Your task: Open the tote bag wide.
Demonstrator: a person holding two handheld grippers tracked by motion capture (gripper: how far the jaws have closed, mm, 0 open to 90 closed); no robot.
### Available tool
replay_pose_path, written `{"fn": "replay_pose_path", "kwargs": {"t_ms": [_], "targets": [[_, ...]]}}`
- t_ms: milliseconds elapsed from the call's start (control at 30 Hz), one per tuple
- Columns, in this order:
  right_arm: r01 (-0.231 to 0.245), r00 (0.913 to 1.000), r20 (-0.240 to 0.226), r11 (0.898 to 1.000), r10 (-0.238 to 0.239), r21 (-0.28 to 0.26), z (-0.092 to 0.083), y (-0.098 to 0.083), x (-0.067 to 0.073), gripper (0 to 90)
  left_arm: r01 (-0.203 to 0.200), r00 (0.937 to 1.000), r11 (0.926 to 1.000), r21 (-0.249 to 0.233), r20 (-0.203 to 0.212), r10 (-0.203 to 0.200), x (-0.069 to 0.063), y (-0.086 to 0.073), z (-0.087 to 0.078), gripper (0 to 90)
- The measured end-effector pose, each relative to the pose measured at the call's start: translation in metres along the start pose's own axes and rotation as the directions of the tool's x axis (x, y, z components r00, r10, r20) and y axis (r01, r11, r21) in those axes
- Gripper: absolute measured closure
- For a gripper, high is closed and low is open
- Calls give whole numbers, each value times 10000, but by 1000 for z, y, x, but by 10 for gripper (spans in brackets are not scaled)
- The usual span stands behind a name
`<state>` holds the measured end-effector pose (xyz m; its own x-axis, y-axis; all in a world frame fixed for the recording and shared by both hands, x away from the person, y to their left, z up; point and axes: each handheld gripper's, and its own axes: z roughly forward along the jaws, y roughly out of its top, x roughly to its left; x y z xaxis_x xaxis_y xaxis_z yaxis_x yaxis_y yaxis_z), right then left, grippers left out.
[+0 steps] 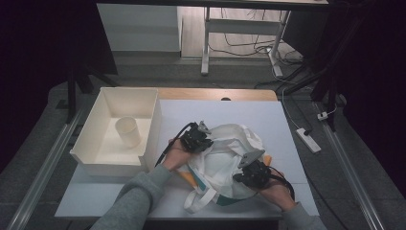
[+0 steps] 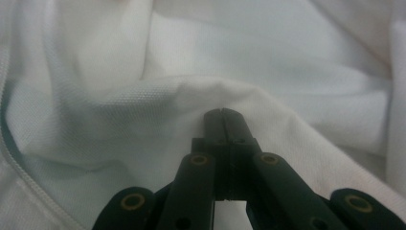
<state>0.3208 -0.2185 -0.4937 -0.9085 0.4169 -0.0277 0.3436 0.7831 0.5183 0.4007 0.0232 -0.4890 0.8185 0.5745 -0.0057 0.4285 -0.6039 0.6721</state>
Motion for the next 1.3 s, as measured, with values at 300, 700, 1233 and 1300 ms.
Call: {"fn": "replay_pose_path", "kwargs": {"t_ms": [300, 700, 1233, 1300], "targets": [[-45, 9972, 733, 9921, 138, -1256, -26, 10, 0, 892, -7, 10000, 10000, -1, -23, 7, -1, 0, 1, 847], [-949, 9935, 710, 9921, 891, 818, 13, 25, -17, 895, 267, 9994, 9995, -197, -201, -271, 3, -1, 0, 855], [-517, 9986, 147, 9929, 504, 1069, -3, -13, 26, 897, 429, 9983, 9989, -163, -392, -435, 7, -3, 3, 860], [-658, 9978, -20, 9938, 662, 891, -3, -14, 23, 896, 415, 9985, 9990, -156, -362, -421, 7, -3, 2, 860]]}}
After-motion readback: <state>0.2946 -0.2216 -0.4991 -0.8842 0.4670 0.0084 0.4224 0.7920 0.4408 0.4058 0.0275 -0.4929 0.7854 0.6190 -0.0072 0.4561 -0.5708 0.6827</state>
